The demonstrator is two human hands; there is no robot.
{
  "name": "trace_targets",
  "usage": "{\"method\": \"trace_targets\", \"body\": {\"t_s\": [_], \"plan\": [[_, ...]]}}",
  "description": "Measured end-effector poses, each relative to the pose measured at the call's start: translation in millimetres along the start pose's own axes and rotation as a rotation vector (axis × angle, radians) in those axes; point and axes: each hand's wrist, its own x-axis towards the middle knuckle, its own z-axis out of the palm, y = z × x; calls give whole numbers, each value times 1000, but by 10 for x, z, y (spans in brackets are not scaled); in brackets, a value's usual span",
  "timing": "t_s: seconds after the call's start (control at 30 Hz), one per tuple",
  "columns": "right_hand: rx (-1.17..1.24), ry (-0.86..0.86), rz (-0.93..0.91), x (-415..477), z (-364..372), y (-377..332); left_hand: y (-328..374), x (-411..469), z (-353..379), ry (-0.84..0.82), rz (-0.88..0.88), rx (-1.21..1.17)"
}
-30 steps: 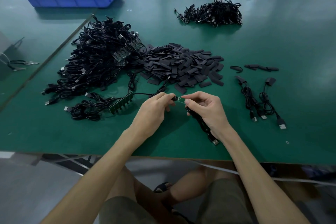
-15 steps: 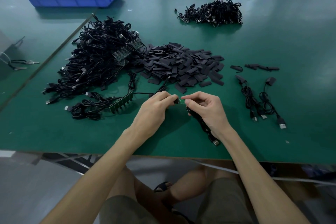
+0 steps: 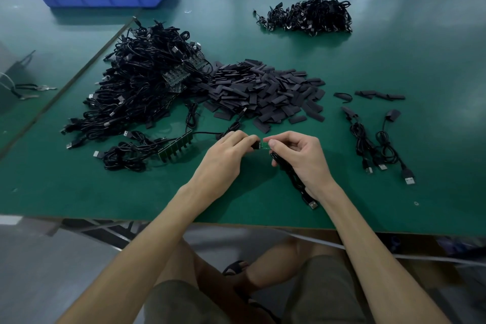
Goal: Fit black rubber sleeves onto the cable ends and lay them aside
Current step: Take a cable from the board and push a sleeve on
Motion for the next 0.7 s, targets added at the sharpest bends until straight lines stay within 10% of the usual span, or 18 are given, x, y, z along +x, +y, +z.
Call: {"method": "trace_targets", "body": {"t_s": [0.7], "plan": [[169,-138,46,26,-37,15,-61,0,45,-58,-33,-72]]}}
